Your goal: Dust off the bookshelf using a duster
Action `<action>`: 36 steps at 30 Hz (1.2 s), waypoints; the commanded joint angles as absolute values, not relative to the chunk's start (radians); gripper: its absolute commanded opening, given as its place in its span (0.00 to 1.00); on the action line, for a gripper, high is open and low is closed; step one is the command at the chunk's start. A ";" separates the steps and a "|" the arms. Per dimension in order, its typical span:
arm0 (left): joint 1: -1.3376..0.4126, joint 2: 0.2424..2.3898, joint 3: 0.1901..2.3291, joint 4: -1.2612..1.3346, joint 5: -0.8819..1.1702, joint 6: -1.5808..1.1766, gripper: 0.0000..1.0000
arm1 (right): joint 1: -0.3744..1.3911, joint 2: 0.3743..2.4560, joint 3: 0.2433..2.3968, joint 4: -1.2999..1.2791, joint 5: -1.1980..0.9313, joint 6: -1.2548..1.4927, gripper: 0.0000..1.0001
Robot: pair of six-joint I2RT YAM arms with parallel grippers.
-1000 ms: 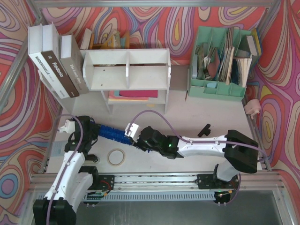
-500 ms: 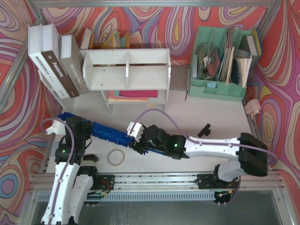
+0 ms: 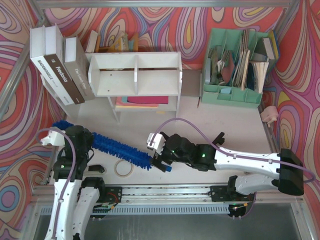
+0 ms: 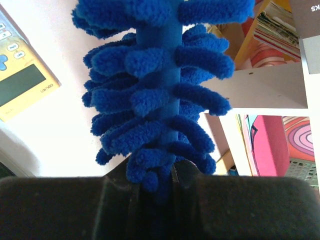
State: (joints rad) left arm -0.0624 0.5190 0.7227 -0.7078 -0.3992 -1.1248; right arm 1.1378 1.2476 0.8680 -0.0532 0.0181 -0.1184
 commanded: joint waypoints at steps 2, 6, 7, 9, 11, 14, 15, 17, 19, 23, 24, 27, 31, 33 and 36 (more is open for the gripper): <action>-0.056 0.519 0.766 -0.716 -0.429 -1.103 0.00 | 1.134 1.197 0.815 -0.132 0.010 -0.092 0.80; -0.057 0.528 0.788 -0.715 -0.423 -1.098 0.00 | 1.134 1.195 0.801 -0.144 -0.006 -0.081 0.87; -0.057 0.529 0.794 -0.715 -0.421 -1.098 0.00 | 1.134 1.200 0.801 -0.148 -0.009 -0.078 0.87; -0.057 0.531 0.805 -0.716 -0.417 -1.098 0.00 | 1.134 1.209 0.791 -0.133 -0.010 -0.072 0.87; -0.057 0.532 0.819 -0.724 -0.413 -1.099 0.00 | 1.134 1.220 0.780 -0.114 -0.002 -0.071 0.87; -0.057 0.532 0.835 -0.737 -0.403 -1.109 0.00 | 1.134 1.235 0.772 -0.091 0.006 -0.073 0.87; -0.057 0.533 0.839 -0.741 -0.400 -1.114 0.00 | 1.133 1.242 0.773 -0.083 0.002 -0.074 0.87; -0.057 0.531 0.843 -0.744 -0.390 -1.121 0.00 | 1.134 1.258 0.778 -0.079 -0.002 -0.073 0.86; -0.057 0.533 0.849 -0.747 -0.382 -1.133 0.00 | 1.134 1.272 0.782 -0.076 -0.004 -0.076 0.85; -0.056 0.540 0.854 -0.742 -0.352 -1.151 0.00 | 1.134 1.301 0.788 -0.058 -0.022 -0.078 0.82; -0.057 0.543 0.855 -0.742 -0.345 -1.154 0.00 | 1.134 1.308 0.790 -0.056 -0.026 -0.077 0.81; -0.057 0.546 0.855 -0.739 -0.326 -1.168 0.00 | 1.134 1.330 0.796 -0.050 -0.038 -0.078 0.78; -0.057 0.546 0.855 -0.738 -0.314 -1.174 0.00 | 1.132 1.344 0.791 -0.039 -0.032 -0.079 0.72; -0.057 0.543 0.856 -0.739 -0.310 -1.176 0.00 | 1.132 1.348 0.789 -0.035 -0.032 -0.080 0.70; -0.057 0.543 0.855 -0.738 -0.308 -1.178 0.00 | 1.132 1.355 0.785 -0.032 -0.030 -0.077 0.65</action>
State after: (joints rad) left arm -0.0624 0.5484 0.8299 -0.7460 -0.3302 -1.1526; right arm 1.1374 1.3441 0.7795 -0.0616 -0.0280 -0.0811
